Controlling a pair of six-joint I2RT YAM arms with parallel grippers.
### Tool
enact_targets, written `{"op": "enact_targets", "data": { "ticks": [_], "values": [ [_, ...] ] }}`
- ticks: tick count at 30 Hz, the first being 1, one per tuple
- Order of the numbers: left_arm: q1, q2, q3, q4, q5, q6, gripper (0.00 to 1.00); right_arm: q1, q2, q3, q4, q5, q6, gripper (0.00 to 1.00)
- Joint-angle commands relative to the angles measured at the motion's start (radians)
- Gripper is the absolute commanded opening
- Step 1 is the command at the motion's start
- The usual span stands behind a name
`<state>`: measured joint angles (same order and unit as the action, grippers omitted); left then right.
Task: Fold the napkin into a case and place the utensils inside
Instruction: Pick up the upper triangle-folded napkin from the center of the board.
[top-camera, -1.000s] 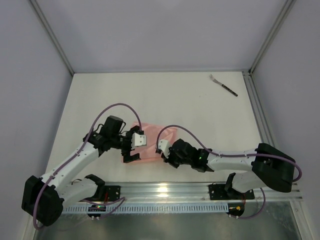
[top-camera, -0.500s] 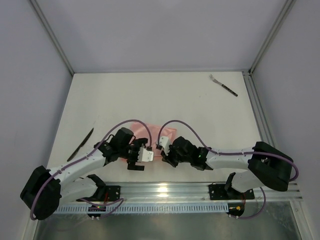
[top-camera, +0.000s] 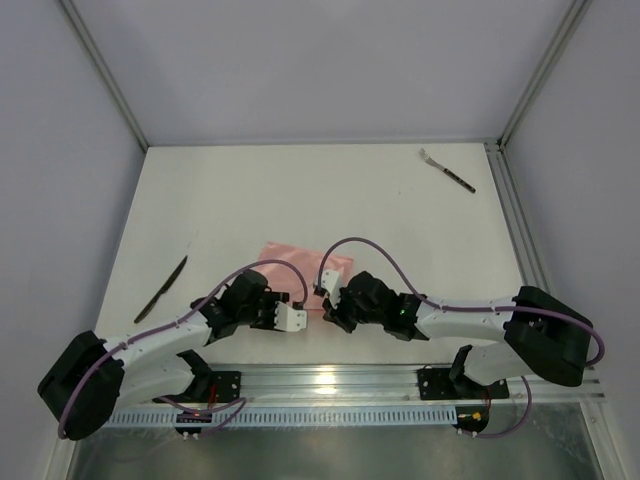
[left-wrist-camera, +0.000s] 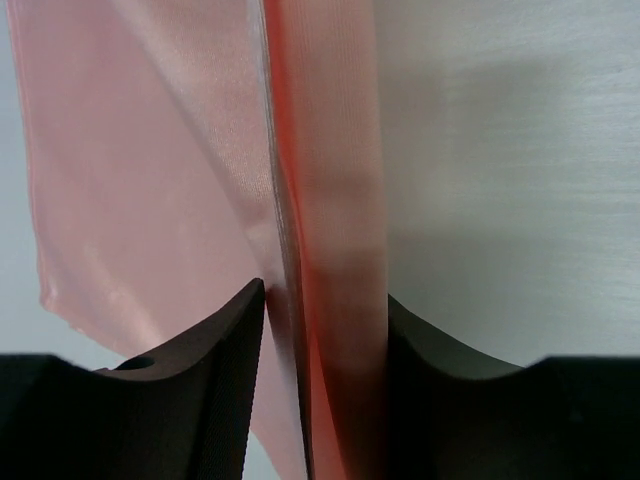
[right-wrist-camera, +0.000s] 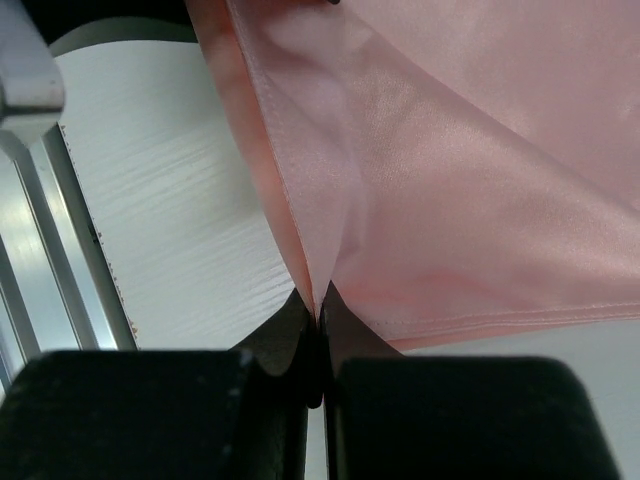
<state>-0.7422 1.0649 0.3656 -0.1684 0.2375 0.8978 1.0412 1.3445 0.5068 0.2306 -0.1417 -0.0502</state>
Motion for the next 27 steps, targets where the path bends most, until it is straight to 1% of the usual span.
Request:
{"op": "enact_targets", "data": {
  "ticks": [1, 4, 8, 11, 16, 17, 18, 19, 20, 22, 23, 26, 27],
  "values": [
    [-0.002, -0.034, -0.024, 0.04, -0.119, -0.008, 0.45, -0.004, -0.041, 0.007, 0.027, -0.001, 0.012, 0.04],
    [0.013, -0.051, -0.042, 0.021, -0.154, -0.008, 0.41, -0.004, -0.044, 0.006, 0.015, 0.004, 0.007, 0.04],
    [0.05, -0.072, -0.03, -0.023, -0.165, -0.019, 0.35, -0.003, -0.042, 0.009, 0.0, 0.002, -0.002, 0.04],
    [0.082, -0.085, -0.002, -0.077, -0.161, -0.03, 0.27, -0.003, -0.047, 0.009, -0.007, 0.004, -0.007, 0.04],
    [0.121, -0.094, 0.013, -0.132, -0.142, -0.023, 0.25, -0.004, -0.051, 0.01, -0.017, -0.001, -0.019, 0.04],
    [0.128, -0.095, 0.013, -0.141, -0.133, -0.025, 0.23, -0.004, -0.051, 0.01, -0.017, -0.001, -0.02, 0.04],
    [0.133, -0.092, 0.018, -0.148, -0.127, -0.023, 0.19, -0.004, -0.05, 0.012, -0.02, -0.001, -0.025, 0.04],
    [0.133, -0.094, 0.021, -0.151, -0.127, -0.028, 0.19, -0.004, -0.051, 0.012, -0.022, -0.002, -0.025, 0.04],
    [0.135, -0.092, 0.025, -0.157, -0.119, -0.031, 0.09, -0.004, -0.05, 0.013, -0.023, -0.002, -0.027, 0.04],
    [0.138, -0.091, 0.038, -0.177, -0.11, -0.045, 0.02, -0.004, -0.048, 0.013, -0.031, -0.002, -0.03, 0.04],
    [0.142, -0.091, 0.053, -0.187, -0.109, -0.048, 0.0, -0.004, -0.051, 0.015, -0.034, -0.002, -0.03, 0.04],
    [0.147, -0.089, 0.088, -0.247, -0.096, -0.059, 0.0, -0.004, -0.062, 0.033, -0.062, 0.013, -0.034, 0.04],
    [0.15, -0.089, 0.125, -0.275, -0.089, -0.06, 0.0, -0.004, -0.068, 0.045, -0.094, 0.017, -0.04, 0.04]
  ]
}}
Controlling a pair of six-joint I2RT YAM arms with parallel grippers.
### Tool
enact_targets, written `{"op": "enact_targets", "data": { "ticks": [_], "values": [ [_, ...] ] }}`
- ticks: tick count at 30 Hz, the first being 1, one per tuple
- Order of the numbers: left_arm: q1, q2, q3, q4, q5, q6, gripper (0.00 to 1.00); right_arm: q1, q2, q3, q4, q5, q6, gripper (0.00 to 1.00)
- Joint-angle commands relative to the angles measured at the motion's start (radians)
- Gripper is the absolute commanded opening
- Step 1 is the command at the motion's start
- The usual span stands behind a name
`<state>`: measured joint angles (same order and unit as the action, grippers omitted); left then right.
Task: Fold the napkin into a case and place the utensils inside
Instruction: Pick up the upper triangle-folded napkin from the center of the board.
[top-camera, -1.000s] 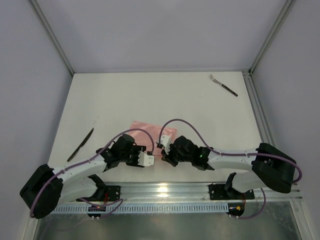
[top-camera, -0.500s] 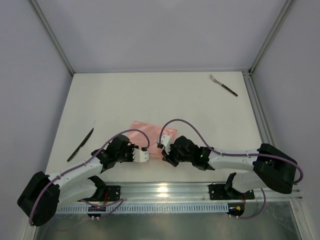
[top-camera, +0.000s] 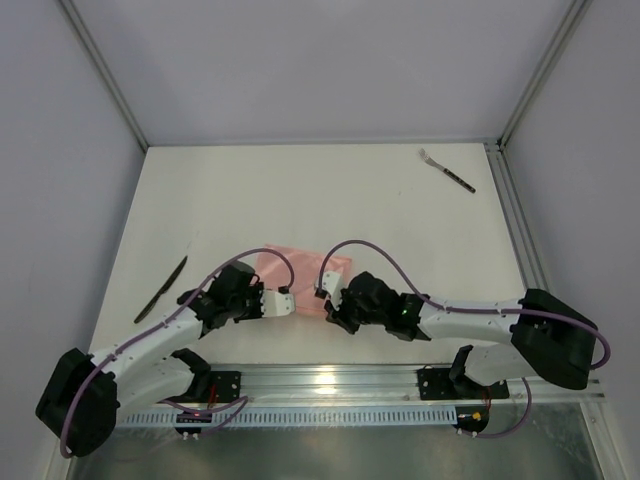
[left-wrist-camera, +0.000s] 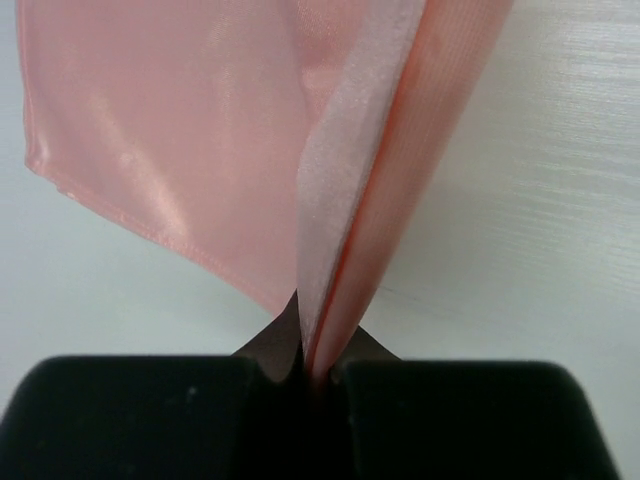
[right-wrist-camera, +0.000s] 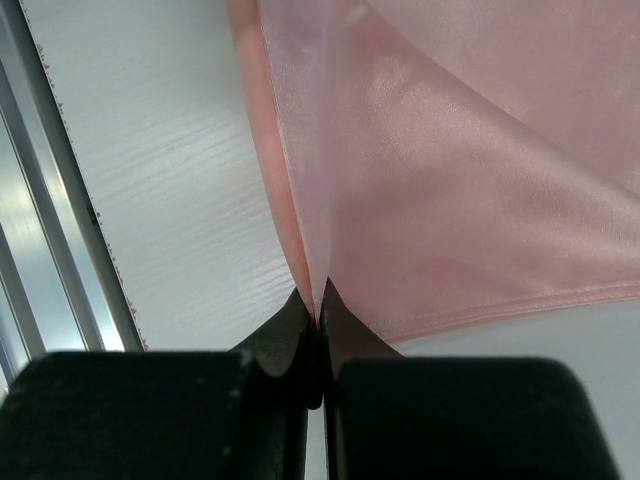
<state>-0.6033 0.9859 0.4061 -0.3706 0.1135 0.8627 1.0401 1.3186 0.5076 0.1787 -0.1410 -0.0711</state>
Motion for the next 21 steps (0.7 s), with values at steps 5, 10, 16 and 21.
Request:
{"op": "enact_targets", "data": {
  "ticks": [5, 10, 16, 21],
  "values": [
    [0.011, 0.0, 0.229, -0.327, 0.044, -0.028, 0.0, -0.002, -0.082, 0.182, -0.178, 0.018, -0.047, 0.04],
    [0.013, 0.002, 0.39, -0.545, 0.035, 0.016, 0.0, 0.018, -0.078, 0.348, -0.413, -0.02, -0.09, 0.04],
    [0.03, -0.015, 0.565, -0.812, -0.005, 0.055, 0.0, 0.038, -0.116, 0.512, -0.553, -0.08, -0.061, 0.04],
    [0.04, -0.024, 0.648, -0.951, -0.049, 0.064, 0.0, 0.103, -0.133, 0.58, -0.594, -0.075, -0.023, 0.04]
  ]
}}
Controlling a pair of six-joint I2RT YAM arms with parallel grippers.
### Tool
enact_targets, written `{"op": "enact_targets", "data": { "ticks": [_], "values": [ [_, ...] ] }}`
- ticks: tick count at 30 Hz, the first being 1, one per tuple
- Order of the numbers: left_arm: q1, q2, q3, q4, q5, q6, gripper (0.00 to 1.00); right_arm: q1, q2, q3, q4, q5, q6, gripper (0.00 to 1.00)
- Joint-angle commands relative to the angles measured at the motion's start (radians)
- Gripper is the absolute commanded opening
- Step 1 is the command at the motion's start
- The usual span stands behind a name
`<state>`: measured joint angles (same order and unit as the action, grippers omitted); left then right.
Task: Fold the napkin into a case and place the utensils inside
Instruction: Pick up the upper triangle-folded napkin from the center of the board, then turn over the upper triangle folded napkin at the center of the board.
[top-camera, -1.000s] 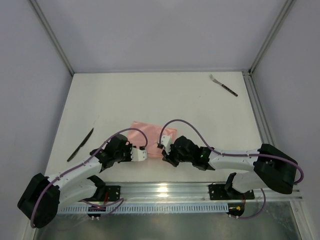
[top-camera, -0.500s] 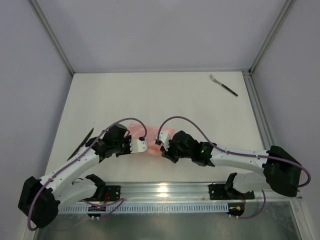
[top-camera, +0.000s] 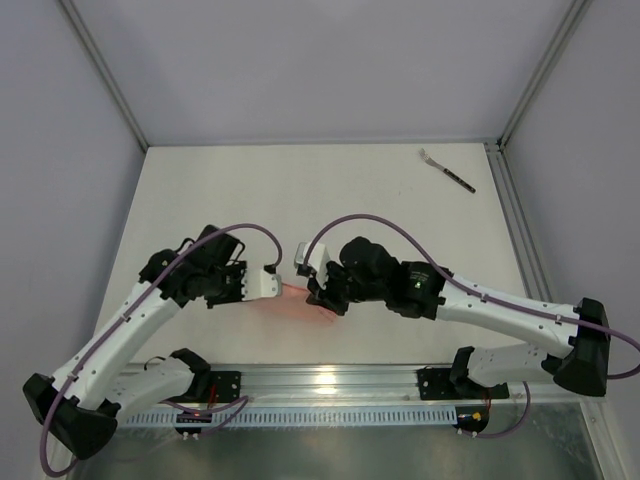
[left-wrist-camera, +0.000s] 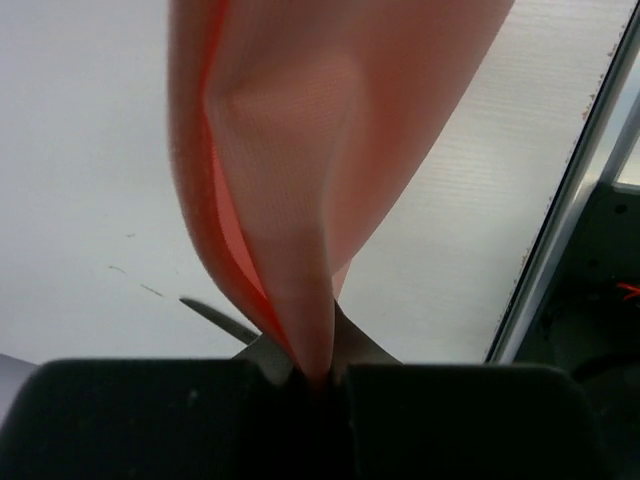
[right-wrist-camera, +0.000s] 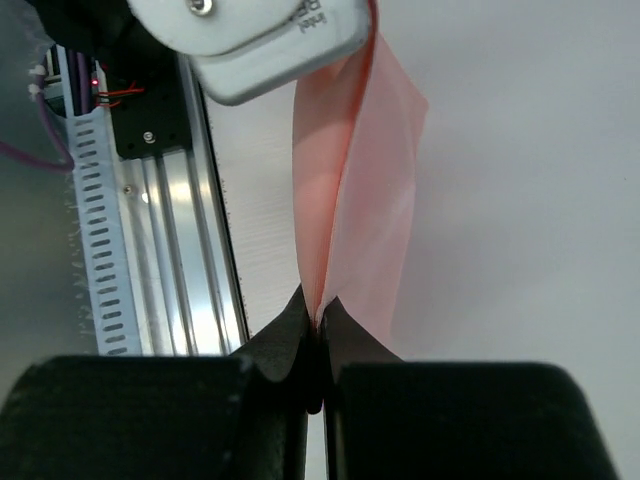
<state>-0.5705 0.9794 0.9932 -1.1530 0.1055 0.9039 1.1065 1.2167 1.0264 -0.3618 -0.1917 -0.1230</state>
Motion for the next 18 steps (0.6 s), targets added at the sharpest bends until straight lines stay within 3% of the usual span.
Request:
{"op": "enact_targets", "data": {
  "ticks": [1, 7, 18],
  "values": [
    [0.008, -0.022, 0.068, -0.183, -0.05, 0.021, 0.0, 0.045, -0.029, 0.067, -0.06, -0.025, 0.037, 0.04],
    [0.009, -0.073, 0.111, -0.246, -0.173, 0.026, 0.0, 0.137, 0.001, 0.1, 0.004, 0.04, 0.156, 0.04],
    [0.061, -0.14, 0.125, -0.131, -0.513, -0.051, 0.0, 0.202, 0.259, 0.146, 0.407, 0.162, 0.41, 0.04]
  ]
}}
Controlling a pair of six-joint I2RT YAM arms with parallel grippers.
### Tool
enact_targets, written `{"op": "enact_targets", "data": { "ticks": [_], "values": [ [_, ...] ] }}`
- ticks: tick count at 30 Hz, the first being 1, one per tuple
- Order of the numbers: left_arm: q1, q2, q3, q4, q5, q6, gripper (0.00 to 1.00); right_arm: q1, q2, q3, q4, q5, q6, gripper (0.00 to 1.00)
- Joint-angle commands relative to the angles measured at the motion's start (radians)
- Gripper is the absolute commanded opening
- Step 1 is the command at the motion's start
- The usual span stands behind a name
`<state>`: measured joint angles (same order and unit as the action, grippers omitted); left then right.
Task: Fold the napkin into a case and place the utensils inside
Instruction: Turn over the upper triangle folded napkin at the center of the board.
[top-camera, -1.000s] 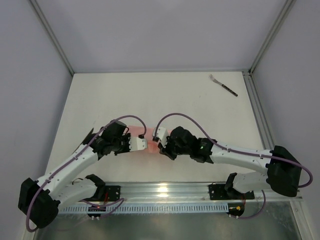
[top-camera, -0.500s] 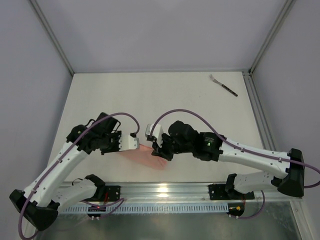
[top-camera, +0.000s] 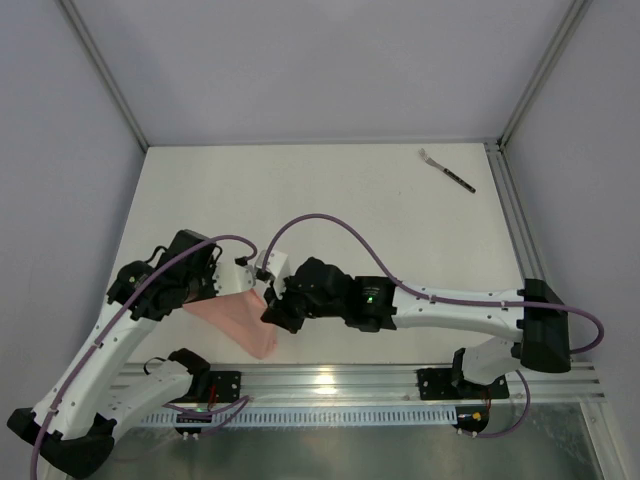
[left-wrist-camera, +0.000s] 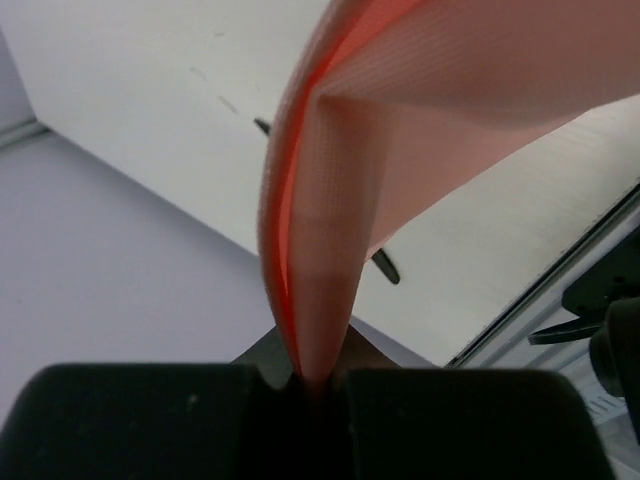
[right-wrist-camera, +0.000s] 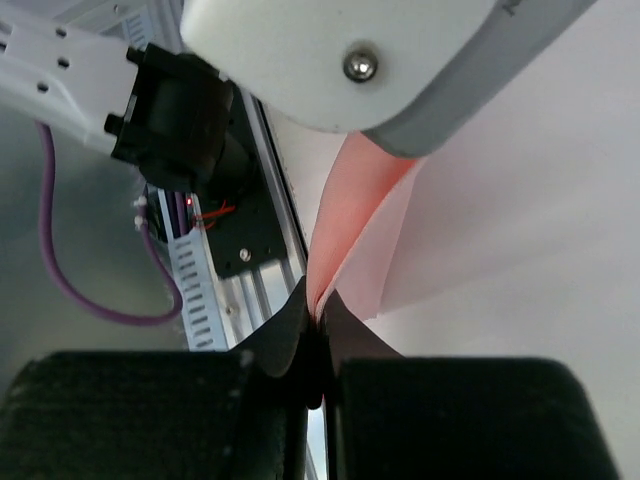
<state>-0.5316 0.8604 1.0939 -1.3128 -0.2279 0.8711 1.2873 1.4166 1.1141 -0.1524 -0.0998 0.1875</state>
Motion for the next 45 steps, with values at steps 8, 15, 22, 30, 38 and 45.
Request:
{"op": "enact_targets", "data": {
  "ticks": [8, 15, 22, 30, 38, 45],
  "values": [
    [0.105, -0.034, 0.009, 0.181, -0.353, 0.08, 0.0, 0.035, 0.33, 0.191, 0.54, 0.17, 0.243, 0.04],
    [0.245, -0.006, 0.044, 0.308, -0.332, 0.219, 0.0, 0.043, 0.507, 0.317, 0.708, 0.126, 0.401, 0.04],
    [0.303, 0.133, 0.026, 0.383, -0.147, 0.244, 0.0, 0.017, 0.479, 0.085, 0.892, 0.179, 0.571, 0.04],
    [0.17, 0.477, 0.04, 0.521, -0.05, 0.192, 0.0, -0.086, 0.406, -0.238, 0.976, 0.219, 0.742, 0.04],
    [-0.01, 0.908, 0.217, 0.595, -0.082, 0.117, 0.02, -0.155, 0.34, -0.505, 0.996, 0.297, 0.823, 0.04],
    [-0.087, 1.048, 0.36, 0.636, -0.09, 0.06, 0.45, -0.175, 0.275, -0.628, 0.97, 0.374, 0.895, 0.04]
  ]
}}
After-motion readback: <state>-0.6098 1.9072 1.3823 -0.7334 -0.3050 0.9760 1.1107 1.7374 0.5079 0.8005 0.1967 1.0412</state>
